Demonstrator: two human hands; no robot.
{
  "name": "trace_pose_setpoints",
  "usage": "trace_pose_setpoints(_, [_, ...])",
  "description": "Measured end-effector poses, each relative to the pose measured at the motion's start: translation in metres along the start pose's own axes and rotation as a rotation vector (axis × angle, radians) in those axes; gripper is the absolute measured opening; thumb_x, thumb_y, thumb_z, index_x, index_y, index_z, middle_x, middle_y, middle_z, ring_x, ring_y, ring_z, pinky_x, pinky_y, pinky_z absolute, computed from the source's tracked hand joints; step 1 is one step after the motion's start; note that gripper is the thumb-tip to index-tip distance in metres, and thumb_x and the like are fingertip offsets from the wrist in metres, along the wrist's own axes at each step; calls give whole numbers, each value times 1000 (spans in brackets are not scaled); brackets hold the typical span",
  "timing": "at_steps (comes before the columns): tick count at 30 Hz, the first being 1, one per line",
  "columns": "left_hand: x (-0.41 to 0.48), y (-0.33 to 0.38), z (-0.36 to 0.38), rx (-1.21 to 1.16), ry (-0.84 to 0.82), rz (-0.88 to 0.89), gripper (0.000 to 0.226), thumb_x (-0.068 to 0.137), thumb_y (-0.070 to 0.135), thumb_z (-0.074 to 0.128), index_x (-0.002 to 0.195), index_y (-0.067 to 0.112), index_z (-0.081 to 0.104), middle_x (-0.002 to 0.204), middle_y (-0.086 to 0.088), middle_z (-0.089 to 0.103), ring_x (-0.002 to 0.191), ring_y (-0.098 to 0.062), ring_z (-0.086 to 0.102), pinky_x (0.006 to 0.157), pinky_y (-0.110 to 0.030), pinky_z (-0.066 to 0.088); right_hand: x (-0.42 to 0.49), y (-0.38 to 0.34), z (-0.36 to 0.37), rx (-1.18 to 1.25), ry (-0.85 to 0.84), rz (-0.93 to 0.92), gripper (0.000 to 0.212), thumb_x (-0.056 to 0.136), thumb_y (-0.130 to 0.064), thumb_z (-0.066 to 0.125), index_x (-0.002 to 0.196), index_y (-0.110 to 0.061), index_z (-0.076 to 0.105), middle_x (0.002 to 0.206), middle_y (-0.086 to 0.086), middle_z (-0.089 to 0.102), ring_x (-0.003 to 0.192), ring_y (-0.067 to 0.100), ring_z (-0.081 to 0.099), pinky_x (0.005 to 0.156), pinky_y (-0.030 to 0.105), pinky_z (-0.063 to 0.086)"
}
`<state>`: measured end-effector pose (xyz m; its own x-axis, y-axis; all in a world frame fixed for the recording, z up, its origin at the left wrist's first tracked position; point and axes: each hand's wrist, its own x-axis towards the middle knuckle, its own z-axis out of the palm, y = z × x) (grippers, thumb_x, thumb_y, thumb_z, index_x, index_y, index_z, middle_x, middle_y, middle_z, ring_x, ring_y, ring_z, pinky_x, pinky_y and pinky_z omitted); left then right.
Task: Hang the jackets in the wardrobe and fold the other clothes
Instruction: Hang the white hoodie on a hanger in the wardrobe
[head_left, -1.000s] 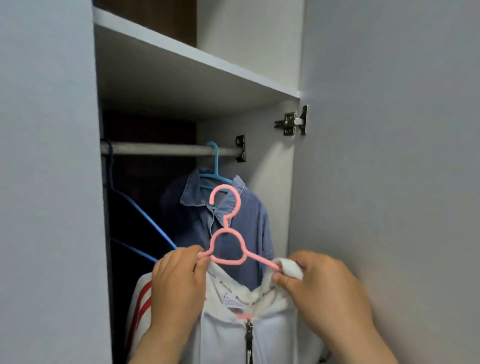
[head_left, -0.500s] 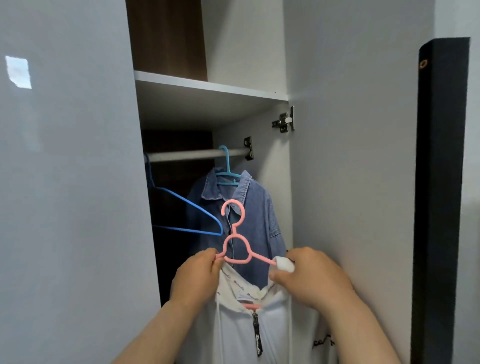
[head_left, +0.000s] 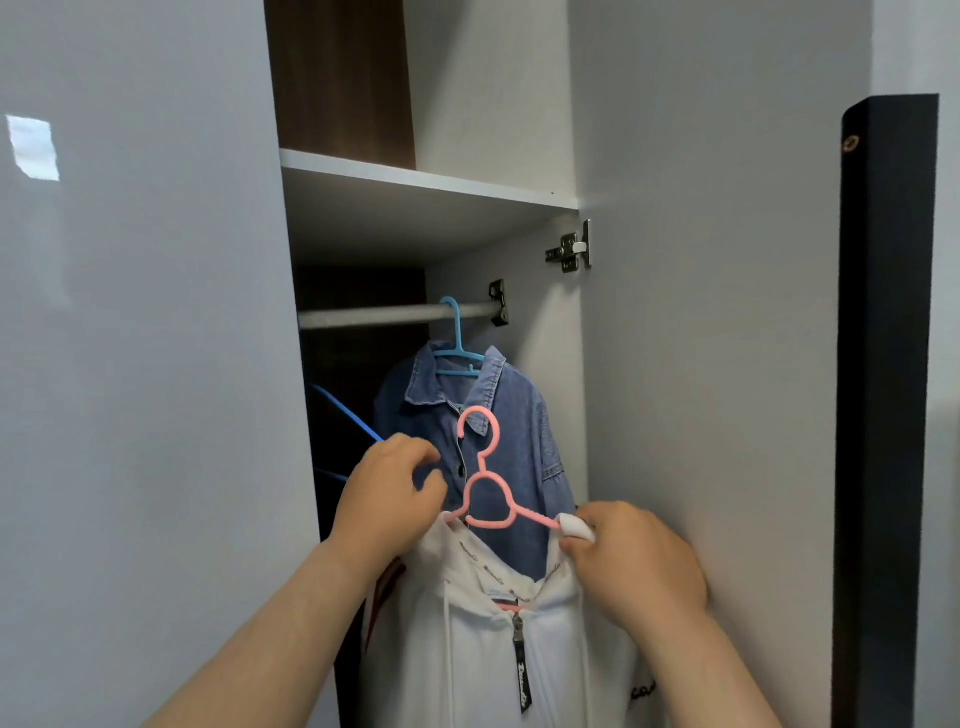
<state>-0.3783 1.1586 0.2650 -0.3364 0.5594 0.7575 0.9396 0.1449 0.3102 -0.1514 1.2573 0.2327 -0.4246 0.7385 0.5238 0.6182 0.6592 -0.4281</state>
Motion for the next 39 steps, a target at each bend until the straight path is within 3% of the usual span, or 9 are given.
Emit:
trace_pose_setpoints(3, [18,6,-7,67,90,8,12,89,23,59,96,19,68,95,4,60,91,-16,53,80,-35,48,3,-4,3,2,47,49,24,90,-46,50,83,-24,58,74,-9,61,73,19,59,60,27,42])
trace_pose_setpoints(9, [69,11,-17,161,129,-58,34,95,36,54,122,17,63,121,-1,62,114,-23,54,95,-40,46,33,-20,4,22,143,100,20,91,-38,49,82,-23,58,74,-8,61,72,23,57,59,28,44])
trace_pose_setpoints(14, [112,3,-23,318,136,-230,33,98,29,48,124,13,59,121,-8,62,109,-30,56,85,-41,45,68,-27,5,22,185,139,21,92,-36,48,79,-22,56,67,-7,49,68,25,48,58,28,36])
trace_pose_setpoints(20, [140,-2,-13,336,117,-320,30,100,26,45,125,13,56,124,-10,59,112,-32,53,86,-41,42,93,-38,16,24,199,119,20,93,-36,49,84,-21,59,82,-4,64,72,26,53,60,27,38])
trace_pose_setpoints(27, [188,-7,-7,481,228,-286,34,97,35,52,121,11,56,124,-12,57,119,-32,50,93,-44,42,133,-54,19,58,239,109,15,89,-36,52,83,-24,57,88,-4,66,86,27,64,62,28,38])
trace_pose_setpoints(31, [217,-25,-2,608,262,-187,39,96,27,50,131,11,49,139,-10,49,137,-30,35,111,-43,30,165,-64,17,109,277,114,19,89,-39,53,78,-24,50,85,-4,65,84,28,62,60,29,36])
trace_pose_setpoints(33, [232,-33,-7,639,232,-170,41,98,33,46,134,12,47,143,-10,46,140,-29,31,115,-44,24,177,-68,14,145,286,99,21,89,-42,55,81,-23,52,80,-5,61,80,27,59,61,29,36])
trace_pose_setpoints(36, [247,-41,-2,619,140,-284,46,101,41,34,139,17,44,150,-8,41,144,-29,24,119,-47,13,197,-73,15,195,299,84,19,89,-42,58,84,-24,57,71,-7,51,72,24,50,61,29,37])
trace_pose_setpoints(39, [255,-50,10,712,-29,-434,45,101,41,26,138,23,45,144,-6,48,138,-29,33,118,-52,10,216,-81,26,205,312,74,17,88,-43,59,87,-25,59,71,-8,52,70,22,50,60,29,37])
